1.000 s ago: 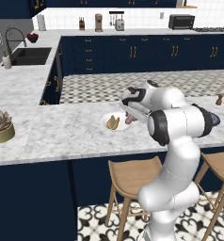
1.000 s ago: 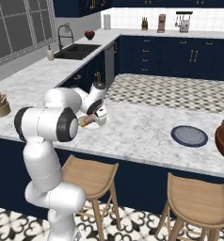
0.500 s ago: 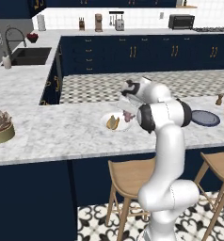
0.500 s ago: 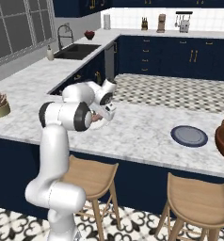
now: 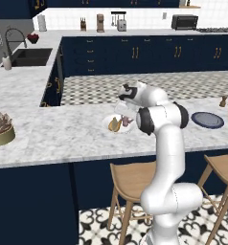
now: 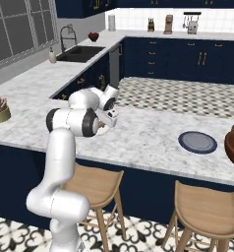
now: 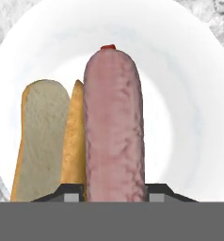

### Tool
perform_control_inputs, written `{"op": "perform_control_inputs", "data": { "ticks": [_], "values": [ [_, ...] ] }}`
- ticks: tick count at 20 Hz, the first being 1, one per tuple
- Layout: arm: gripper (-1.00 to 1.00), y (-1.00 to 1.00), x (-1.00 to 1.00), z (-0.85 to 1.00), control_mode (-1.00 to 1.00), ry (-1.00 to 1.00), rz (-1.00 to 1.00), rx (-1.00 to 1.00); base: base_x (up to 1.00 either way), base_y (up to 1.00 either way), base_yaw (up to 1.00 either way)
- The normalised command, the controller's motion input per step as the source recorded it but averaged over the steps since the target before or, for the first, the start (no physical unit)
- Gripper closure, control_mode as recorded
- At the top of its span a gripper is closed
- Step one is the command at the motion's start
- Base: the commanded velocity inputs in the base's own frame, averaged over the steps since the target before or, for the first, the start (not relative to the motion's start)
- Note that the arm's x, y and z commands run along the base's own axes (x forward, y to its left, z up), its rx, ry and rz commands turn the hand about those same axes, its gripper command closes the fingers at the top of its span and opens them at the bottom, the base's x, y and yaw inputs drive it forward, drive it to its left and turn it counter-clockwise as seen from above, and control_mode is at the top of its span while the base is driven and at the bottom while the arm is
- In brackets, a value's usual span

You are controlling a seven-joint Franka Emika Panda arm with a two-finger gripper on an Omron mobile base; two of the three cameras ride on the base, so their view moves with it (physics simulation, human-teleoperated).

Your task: Place one bun and one sausage from the bowl on each plate.

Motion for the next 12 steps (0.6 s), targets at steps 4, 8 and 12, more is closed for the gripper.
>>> {"op": "perform_control_inputs", "data": {
  "ticks": [4,8,12],
  "values": [
    [1.00,0.00,0.00,-0.26,-1.00,0.00,0.00,0.00,0.00,0.00,0.00],
    [1.00,0.00,0.00,-0.29,-1.00,0.00,0.00,0.00,0.00,0.00,0.00],
    [-1.00,0.00,-0.02,-0.12,-1.00,-0.02,0.00,0.00,0.00,0.00,0.00]
  ]
}}
